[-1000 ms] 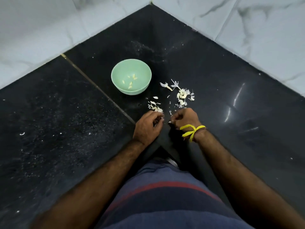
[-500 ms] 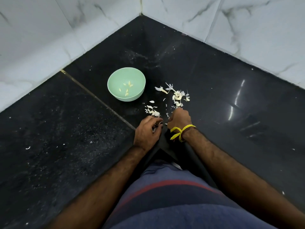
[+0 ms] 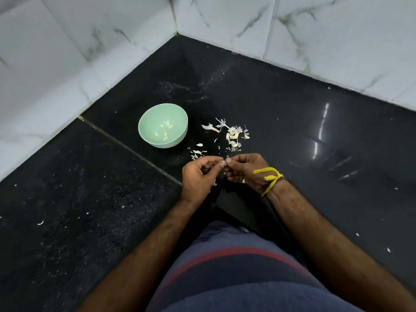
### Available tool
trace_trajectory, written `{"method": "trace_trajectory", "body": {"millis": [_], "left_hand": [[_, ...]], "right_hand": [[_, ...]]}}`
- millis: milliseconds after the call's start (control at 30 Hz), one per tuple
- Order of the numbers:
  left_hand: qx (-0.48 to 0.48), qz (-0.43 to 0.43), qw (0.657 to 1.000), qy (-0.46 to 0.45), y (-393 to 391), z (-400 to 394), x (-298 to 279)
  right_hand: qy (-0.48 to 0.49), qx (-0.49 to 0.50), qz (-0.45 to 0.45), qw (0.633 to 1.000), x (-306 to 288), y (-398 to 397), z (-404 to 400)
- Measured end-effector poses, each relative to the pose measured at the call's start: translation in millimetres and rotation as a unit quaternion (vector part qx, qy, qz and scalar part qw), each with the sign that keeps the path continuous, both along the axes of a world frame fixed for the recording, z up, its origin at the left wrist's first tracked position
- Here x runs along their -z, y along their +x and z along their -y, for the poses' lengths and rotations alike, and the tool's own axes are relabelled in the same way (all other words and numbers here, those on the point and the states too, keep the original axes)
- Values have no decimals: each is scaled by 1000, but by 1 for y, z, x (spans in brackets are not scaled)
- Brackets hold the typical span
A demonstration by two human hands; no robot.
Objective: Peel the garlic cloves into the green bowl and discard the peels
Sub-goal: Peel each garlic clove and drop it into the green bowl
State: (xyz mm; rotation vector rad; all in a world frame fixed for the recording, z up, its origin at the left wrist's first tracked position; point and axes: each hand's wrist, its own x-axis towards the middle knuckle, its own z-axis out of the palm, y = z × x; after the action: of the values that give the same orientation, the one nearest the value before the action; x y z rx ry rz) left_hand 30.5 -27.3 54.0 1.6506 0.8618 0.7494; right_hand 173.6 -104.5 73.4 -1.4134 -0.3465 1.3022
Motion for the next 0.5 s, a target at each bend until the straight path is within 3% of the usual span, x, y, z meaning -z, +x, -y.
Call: {"method": "trace_trajectory", "body": {"millis": [333, 500], "left_hand": [[38, -8, 999, -33, -11, -3, -5], [18, 13, 996, -83, -5, 7, -6]], "right_hand": [[61, -60, 93, 992, 0, 3, 3], [75, -39, 67, 994, 1, -4, -3]]}}
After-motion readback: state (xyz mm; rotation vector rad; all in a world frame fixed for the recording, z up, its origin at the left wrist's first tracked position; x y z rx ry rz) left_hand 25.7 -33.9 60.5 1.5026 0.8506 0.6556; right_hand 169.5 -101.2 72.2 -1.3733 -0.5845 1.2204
